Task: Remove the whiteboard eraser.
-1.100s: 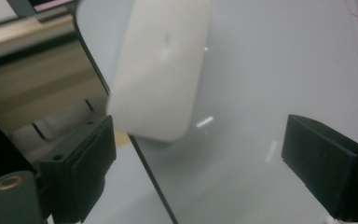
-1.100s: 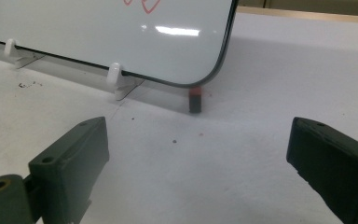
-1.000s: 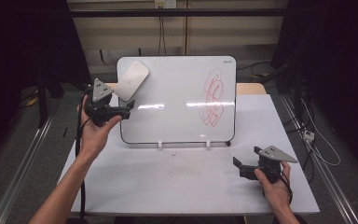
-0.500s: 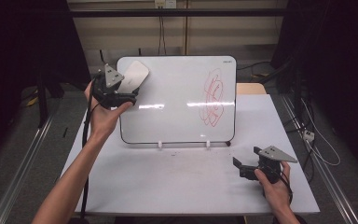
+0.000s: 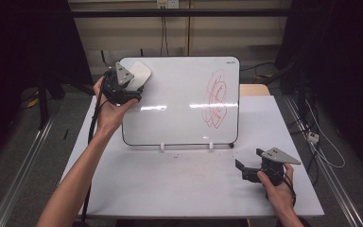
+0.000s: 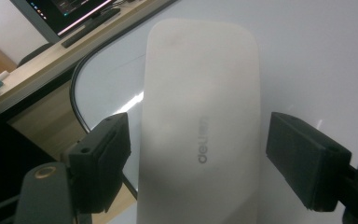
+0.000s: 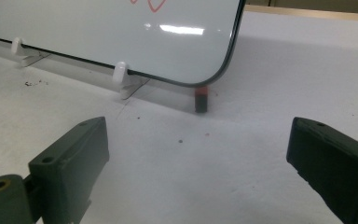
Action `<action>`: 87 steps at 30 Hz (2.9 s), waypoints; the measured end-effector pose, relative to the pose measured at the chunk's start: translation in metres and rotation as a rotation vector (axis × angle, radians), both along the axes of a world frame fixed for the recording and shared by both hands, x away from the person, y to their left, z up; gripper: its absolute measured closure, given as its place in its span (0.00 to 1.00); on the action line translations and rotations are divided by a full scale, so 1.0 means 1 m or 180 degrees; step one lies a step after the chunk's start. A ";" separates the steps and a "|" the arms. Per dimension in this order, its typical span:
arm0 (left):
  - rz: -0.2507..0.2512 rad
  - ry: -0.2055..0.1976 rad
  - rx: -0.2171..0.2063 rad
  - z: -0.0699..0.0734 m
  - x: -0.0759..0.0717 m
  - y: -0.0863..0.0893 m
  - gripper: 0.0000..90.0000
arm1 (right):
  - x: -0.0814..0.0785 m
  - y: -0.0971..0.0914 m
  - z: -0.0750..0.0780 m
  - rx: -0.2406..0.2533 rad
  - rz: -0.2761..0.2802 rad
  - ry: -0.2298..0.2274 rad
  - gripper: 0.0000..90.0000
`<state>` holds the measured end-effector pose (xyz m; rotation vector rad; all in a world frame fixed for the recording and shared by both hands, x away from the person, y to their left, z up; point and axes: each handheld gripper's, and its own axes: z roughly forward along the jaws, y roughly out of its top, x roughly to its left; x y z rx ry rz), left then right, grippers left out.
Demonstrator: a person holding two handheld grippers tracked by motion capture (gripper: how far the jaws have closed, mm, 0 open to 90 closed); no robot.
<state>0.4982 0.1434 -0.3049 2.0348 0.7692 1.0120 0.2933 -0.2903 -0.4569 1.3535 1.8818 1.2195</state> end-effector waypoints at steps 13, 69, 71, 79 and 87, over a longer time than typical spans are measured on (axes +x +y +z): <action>0.0044 0.0005 0.0233 -0.005 0.006 -0.008 0.33 | 0.000 0.000 0.000 -0.0005 0.0019 0.0012 0.06; -0.0163 0.0201 -0.0393 0.011 -0.010 0.004 0.35 | 0.005 0.005 0.001 0.0019 0.0000 0.0021 0.06; -0.0189 0.0194 -0.0442 0.011 -0.013 0.004 0.35 | 0.005 0.005 0.001 0.0005 0.0014 0.0023 0.06; -0.0205 0.0166 -0.0683 0.013 -0.024 0.003 0.35 | 0.003 0.005 0.001 0.0009 0.0036 0.0016 0.06; -0.0250 0.0068 -0.0719 0.011 -0.040 -0.005 0.35 | 0.002 0.005 0.002 0.0008 0.0078 -0.0012 0.06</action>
